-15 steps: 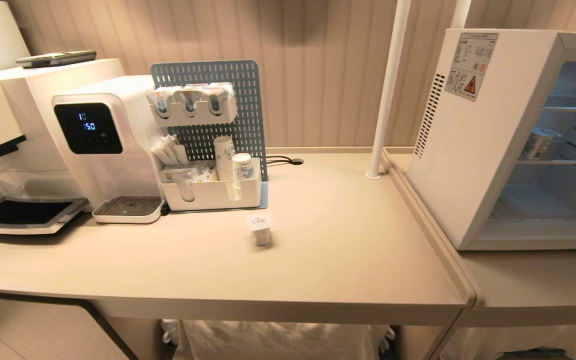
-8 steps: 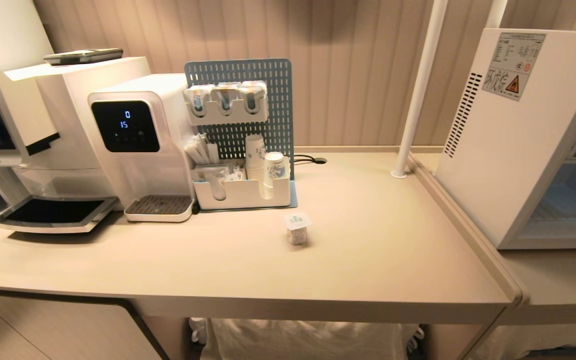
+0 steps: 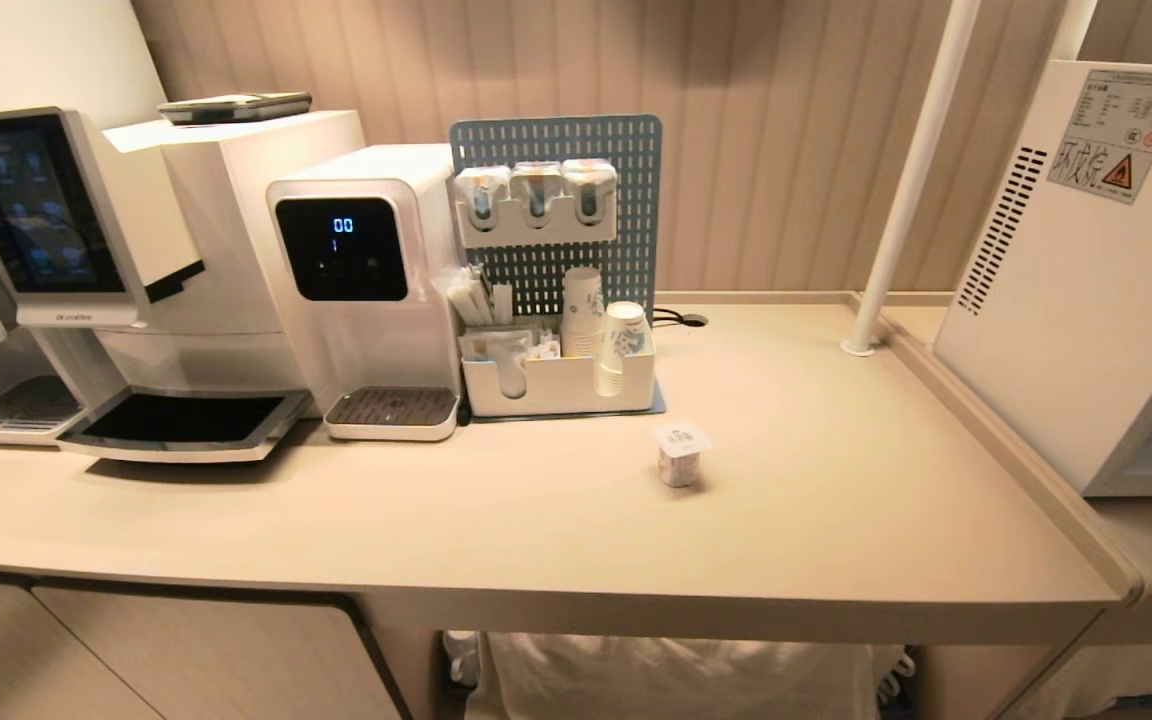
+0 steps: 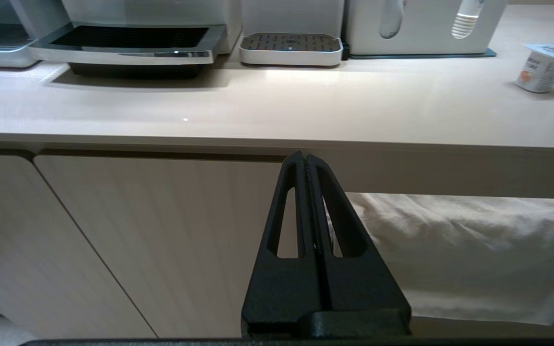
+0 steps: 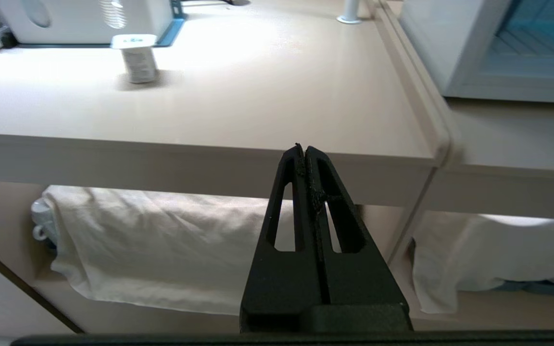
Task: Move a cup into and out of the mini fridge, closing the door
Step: Put the yoghurt in the freezer
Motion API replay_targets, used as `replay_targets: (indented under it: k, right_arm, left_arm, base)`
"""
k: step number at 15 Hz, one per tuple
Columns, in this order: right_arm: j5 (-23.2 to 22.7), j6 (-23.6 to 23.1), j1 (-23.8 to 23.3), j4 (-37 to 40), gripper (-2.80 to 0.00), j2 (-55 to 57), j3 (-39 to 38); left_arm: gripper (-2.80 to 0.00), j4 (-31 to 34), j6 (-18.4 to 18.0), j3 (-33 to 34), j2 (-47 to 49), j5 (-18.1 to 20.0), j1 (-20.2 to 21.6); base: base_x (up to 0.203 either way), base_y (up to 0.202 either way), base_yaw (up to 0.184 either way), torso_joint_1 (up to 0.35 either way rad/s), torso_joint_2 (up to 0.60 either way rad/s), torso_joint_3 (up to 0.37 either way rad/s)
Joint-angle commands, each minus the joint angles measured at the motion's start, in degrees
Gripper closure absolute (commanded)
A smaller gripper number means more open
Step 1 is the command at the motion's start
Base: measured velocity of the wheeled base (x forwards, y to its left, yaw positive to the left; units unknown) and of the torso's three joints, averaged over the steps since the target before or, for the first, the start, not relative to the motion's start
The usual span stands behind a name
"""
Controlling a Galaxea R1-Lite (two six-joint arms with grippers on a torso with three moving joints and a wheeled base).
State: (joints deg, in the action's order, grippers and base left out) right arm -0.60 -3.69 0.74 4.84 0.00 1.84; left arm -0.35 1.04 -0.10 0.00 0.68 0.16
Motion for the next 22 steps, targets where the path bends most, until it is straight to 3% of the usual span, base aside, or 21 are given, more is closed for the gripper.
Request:
replay_targets:
  k: [1,9,13,16,20,22]
  right_arm:
    - [0.0,-0.1,0.0,0.1,0.0,0.0,0.0]
    - [0.0,-0.1,0.0,0.5,0.0,0.1,0.2]
    - [0.2,0.0,0.0,1.5,0.0,0.0,1.7]
    - [-0.5,2.0,0.0,5.9,0.0,2.5,15.3]
    - [-1.1,8.0,3.5,5.9,0.0,27.7,25.9]
    - [-5.5,9.7,3.8,1.2,0.0,42.7,30.2]
  left_arm:
    - [0.0,0.0,0.0,0.0,0.1,0.0,0.0]
    - [0.0,-0.1,0.0,0.0,0.1,0.0,0.0]
    - [0.0,-0.1,0.0,0.0,0.1,0.0,0.0]
    - [0.0,-0.1,0.0,0.0,0.1,0.0,0.0]
    - [0.0,0.0,0.0,0.0,0.1,0.0,0.0]
    - [0.0,-0.1,0.0,0.0,0.1,0.0,0.0]
  base:
    - [0.0,0.194,0.0,0.002,0.0,0.001]
    - [0.0,0.19,0.001,0.001,0.0,0.001]
    - [0.0,0.042,0.001,0.001,0.0,0.001]
    - [0.0,0.0,0.0,0.0,0.0,0.0]
    - [0.0,0.0,0.0,0.0,0.0,0.0]
    - [0.0,0.0,0.0,0.0,0.0,0.0]
